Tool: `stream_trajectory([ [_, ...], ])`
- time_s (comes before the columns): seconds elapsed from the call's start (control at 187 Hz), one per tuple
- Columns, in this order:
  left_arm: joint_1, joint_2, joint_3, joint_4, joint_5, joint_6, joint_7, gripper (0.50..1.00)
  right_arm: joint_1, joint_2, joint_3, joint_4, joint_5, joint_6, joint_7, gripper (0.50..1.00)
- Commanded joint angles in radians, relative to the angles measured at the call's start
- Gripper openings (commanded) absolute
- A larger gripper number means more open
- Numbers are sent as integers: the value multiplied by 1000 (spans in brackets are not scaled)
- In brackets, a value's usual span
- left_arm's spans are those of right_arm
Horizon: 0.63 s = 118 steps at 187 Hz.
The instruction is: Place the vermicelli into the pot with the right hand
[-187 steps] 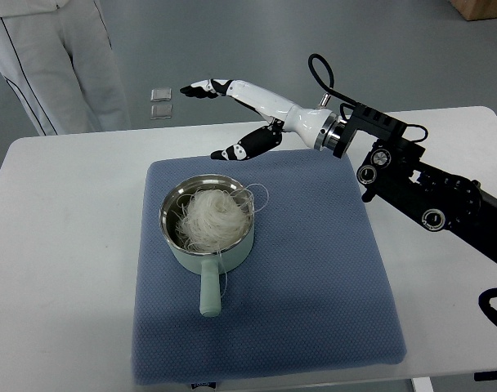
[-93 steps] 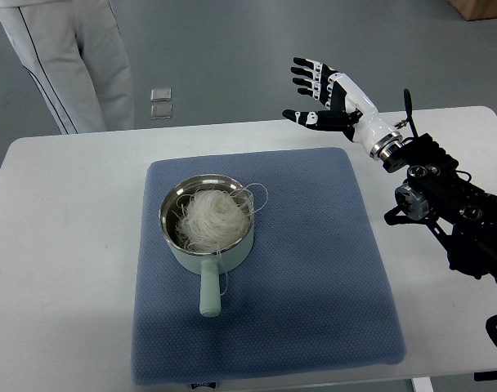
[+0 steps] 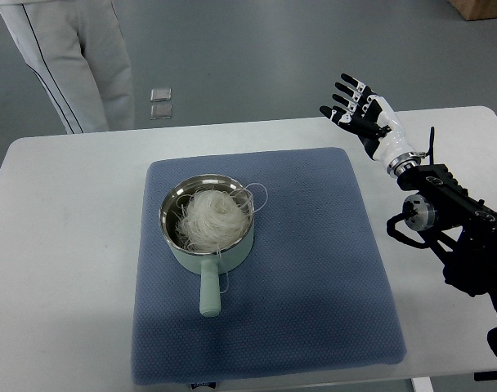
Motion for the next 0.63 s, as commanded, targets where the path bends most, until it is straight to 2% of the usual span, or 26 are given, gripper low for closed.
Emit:
stream_trajectory([
  [0.0, 0, 0, 0, 0, 0, 0, 0, 1000, -5, 2, -1, -20, 52, 0, -35, 893],
  [0.172, 0, 0, 0, 0, 0, 0, 0, 1000, -8, 4, -1, -20, 105, -6, -30, 915],
  [0.343, 0, 0, 1, 0, 0, 0, 0, 1000, -5, 18, -6, -21, 98, -69, -27, 917],
  [0.627, 0, 0, 0, 0, 0, 0, 0, 1000, -3, 22, -4, -23, 95, -74, -23, 919],
])
